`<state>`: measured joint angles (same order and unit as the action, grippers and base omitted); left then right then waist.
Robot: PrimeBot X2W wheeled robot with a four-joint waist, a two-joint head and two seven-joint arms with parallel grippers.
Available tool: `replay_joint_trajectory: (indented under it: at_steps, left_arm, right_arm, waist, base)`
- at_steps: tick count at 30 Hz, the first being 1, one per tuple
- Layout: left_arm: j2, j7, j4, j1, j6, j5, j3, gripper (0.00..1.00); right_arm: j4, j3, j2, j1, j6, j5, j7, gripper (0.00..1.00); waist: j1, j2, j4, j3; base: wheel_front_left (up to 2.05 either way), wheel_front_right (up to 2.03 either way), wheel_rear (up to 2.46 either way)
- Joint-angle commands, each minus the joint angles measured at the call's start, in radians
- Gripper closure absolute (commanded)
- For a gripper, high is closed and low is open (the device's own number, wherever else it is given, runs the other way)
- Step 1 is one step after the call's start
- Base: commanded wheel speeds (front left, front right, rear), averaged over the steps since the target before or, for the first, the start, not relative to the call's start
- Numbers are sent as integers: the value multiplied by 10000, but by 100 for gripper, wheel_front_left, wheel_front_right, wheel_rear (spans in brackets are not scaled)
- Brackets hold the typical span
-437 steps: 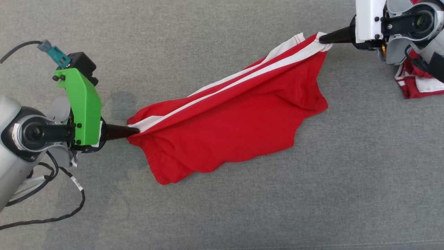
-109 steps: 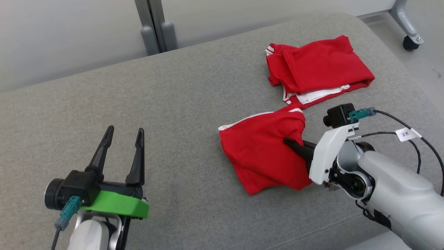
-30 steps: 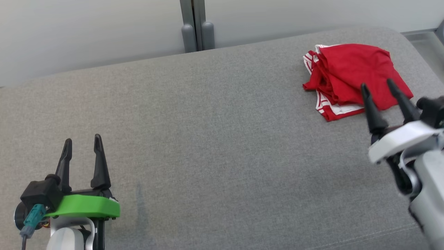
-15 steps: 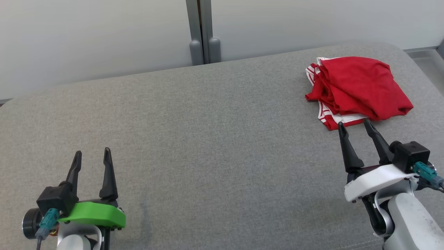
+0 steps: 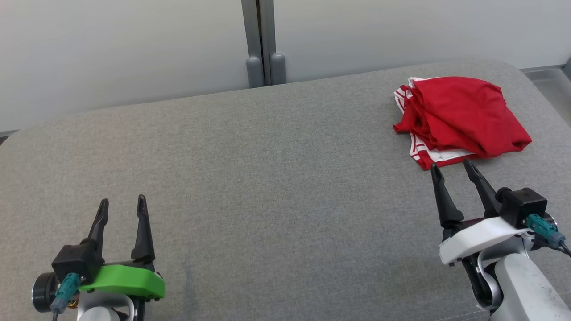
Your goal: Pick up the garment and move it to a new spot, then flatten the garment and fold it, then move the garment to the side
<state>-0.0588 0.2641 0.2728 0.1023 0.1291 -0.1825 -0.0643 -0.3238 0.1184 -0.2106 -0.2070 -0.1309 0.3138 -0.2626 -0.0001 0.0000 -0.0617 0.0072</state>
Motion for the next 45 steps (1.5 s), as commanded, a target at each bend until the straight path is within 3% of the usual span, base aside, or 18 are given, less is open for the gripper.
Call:
replay_joint_trajectory:
  at_steps: [1,8,9,13,45]
  left_arm:
    - [5,-6,33,-124,23,-38,-19,0]
    - [22,-6,174,-108,23,-255,58,0]
    - [40,-2,208,-2,-2,-190,53,100]
    - [130,-36,550,-138,-2,-260,38,100]
    - [102,-1462,203,-35,6,-5609,-174,100]
  right_arm:
    - [-48,-9,-6,6,4,-47,-21,0]
    - [-134,10,29,-6,4,-35,-21,0]
    - [-132,10,36,6,0,-4,1,100]
    - [-421,34,187,288,0,70,38,100]
    - [73,-878,720,548,0,4986,1460,100]
  waist:
    - [1,0,-2,-9]
    - [1,0,-54,-34]
    - [1,0,-54,-34]
    - [1,0,-52,-35]
    - [1,0,117,-37]
  base:
    - [0,0,0]
    - [0,0,0]
    - [0,0,0]
    - [0,0,0]
    - [0,0,0]
